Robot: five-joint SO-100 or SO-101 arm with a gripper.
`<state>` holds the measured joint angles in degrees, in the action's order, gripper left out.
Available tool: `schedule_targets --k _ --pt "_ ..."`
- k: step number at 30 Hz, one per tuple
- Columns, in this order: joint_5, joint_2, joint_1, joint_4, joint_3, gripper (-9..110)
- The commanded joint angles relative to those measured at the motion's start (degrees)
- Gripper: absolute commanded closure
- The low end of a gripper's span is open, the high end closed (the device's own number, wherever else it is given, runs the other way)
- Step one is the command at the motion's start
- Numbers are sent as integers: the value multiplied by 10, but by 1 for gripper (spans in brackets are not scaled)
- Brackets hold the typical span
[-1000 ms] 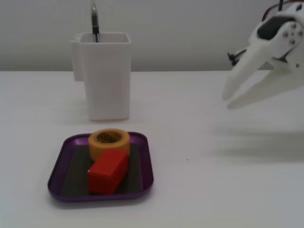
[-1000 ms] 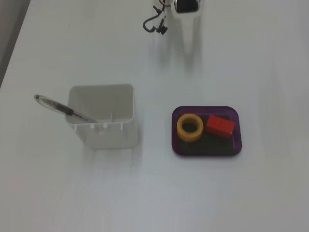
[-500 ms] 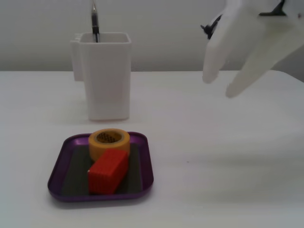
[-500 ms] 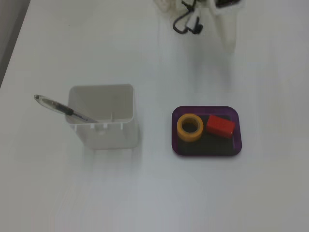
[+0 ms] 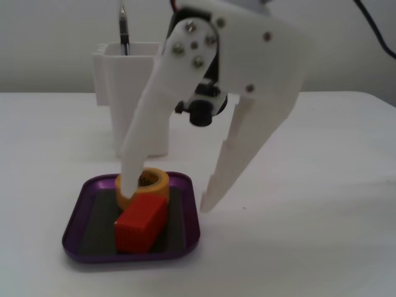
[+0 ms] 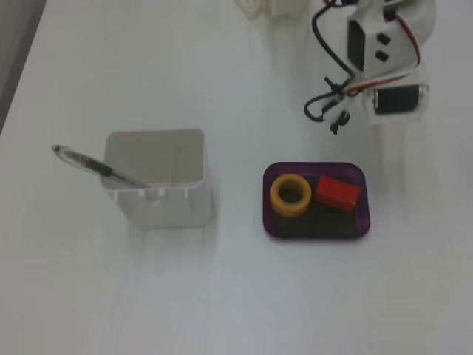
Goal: Remove the cube from the box.
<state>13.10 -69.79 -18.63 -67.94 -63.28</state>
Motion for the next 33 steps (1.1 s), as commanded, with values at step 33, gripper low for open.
schedule_targets --k 33 --pt "-4 159 83 -123 219 82"
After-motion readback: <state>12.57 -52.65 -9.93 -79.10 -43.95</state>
